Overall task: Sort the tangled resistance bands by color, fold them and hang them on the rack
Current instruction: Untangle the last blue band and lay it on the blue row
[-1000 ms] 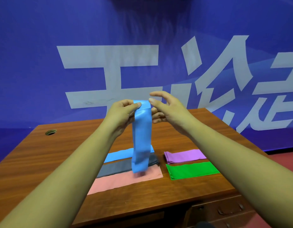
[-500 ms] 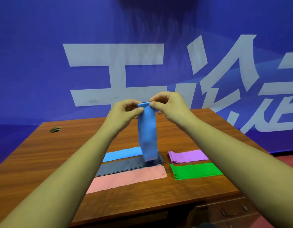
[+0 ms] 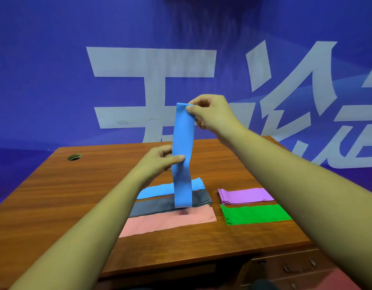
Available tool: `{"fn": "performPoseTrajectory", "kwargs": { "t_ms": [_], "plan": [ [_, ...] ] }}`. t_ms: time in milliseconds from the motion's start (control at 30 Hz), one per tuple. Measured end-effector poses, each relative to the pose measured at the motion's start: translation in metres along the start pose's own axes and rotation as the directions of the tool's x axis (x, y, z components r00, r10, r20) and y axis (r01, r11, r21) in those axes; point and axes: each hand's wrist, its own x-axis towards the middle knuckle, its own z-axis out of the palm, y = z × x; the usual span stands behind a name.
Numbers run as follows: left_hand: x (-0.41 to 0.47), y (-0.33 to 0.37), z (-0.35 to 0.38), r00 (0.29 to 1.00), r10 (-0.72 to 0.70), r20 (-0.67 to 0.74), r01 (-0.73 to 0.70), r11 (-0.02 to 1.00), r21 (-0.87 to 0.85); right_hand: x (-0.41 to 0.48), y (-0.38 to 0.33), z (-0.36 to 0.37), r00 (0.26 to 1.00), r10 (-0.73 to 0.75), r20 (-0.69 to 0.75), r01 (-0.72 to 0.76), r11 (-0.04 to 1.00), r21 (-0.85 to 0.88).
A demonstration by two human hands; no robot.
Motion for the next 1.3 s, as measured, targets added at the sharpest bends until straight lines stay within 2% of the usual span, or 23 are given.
{"fn": "performPoseTrajectory", "kwargs": {
  "t_ms": [200,267,367,467,600,733,867,1000,1100,1300],
  "plan": [
    [-0.028,-0.048,-0.026,0.977,-0.173,0.127,0.169,0.985,0.041,0.017,0.016,0.004,0.982,0.163,-0.091,-0.145,0.974,0.172],
    [-0.037,-0.058,-0.036,0.968,-0.217,0.127,0.205,0.973,0.102,0.021,0.028,0.005,0.968,0.214,-0.128,-0.185,0.960,0.209],
    [-0.050,-0.074,-0.056,0.960,-0.263,0.096,0.256,0.963,0.084,0.025,0.051,0.005,0.939,0.295,-0.177,-0.250,0.939,0.235],
    [-0.057,-0.088,-0.074,0.966,-0.257,-0.024,0.258,0.966,0.020,0.025,0.077,0.009,0.908,0.379,-0.179,-0.332,0.911,0.244],
    [-0.059,-0.096,-0.086,0.898,-0.346,-0.271,0.296,0.932,-0.209,0.013,0.112,0.019,0.863,0.492,-0.116,-0.456,0.857,0.240],
    [-0.055,-0.107,-0.096,0.829,-0.420,-0.369,0.340,0.903,-0.264,0.000,0.144,0.030,0.801,0.597,-0.052,-0.585,0.798,0.147],
    [-0.049,-0.121,-0.105,0.796,-0.323,-0.512,0.392,0.919,0.030,-0.009,0.185,0.037,0.794,0.602,-0.090,-0.606,0.795,-0.023],
    [-0.041,-0.137,-0.109,0.756,-0.344,-0.557,0.473,0.875,0.102,-0.015,0.218,0.045,0.830,0.544,-0.124,-0.556,0.792,-0.252],
    [-0.031,-0.146,-0.110,0.781,-0.285,-0.557,0.485,0.838,0.251,-0.016,0.229,0.051,0.845,0.526,-0.092,-0.520,0.771,-0.369],
    [-0.023,-0.160,-0.110,0.792,-0.249,-0.557,0.490,0.804,0.337,-0.018,0.246,0.059,0.863,0.498,-0.087,-0.474,0.735,-0.485]
  ]
}}
